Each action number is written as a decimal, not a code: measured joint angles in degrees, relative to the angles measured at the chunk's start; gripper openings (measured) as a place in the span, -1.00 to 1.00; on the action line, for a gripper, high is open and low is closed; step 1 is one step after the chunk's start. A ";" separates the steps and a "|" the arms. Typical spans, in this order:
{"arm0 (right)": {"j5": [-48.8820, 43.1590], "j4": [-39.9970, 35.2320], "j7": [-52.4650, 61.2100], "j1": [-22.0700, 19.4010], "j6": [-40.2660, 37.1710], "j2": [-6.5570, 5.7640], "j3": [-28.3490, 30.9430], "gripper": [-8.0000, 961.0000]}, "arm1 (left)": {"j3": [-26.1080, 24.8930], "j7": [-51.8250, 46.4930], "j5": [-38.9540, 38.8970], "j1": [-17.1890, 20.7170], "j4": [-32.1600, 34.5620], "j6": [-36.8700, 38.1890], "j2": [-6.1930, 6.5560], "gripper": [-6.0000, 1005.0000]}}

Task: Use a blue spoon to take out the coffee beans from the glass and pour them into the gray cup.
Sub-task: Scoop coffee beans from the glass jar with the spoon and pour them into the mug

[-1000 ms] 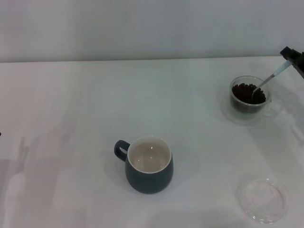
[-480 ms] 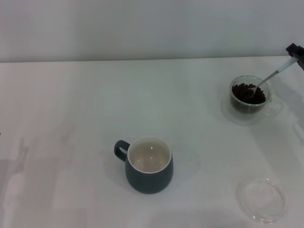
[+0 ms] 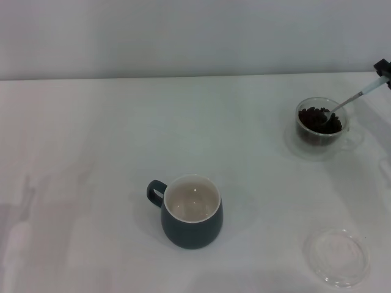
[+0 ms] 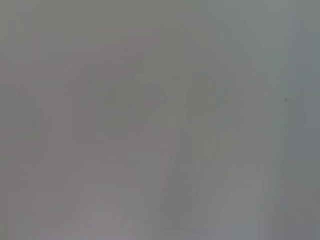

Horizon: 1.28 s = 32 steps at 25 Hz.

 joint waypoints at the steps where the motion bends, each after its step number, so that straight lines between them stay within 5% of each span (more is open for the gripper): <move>1: 0.80 0.32 0.02 -0.05 -0.19 0.03 0.00 -0.52 | 0.00 0.00 0.00 0.00 -0.03 0.02 0.00 0.46; 21: 5.19 1.40 6.26 -1.95 -4.54 -0.22 -0.71 -0.50 | 0.01 -0.84 -0.55 -0.09 -0.77 0.03 0.09 0.46; 32: 4.83 0.92 10.98 -2.28 -9.41 -0.21 -8.79 -0.49 | 0.01 -0.89 -0.75 -0.43 -0.86 0.05 0.08 0.46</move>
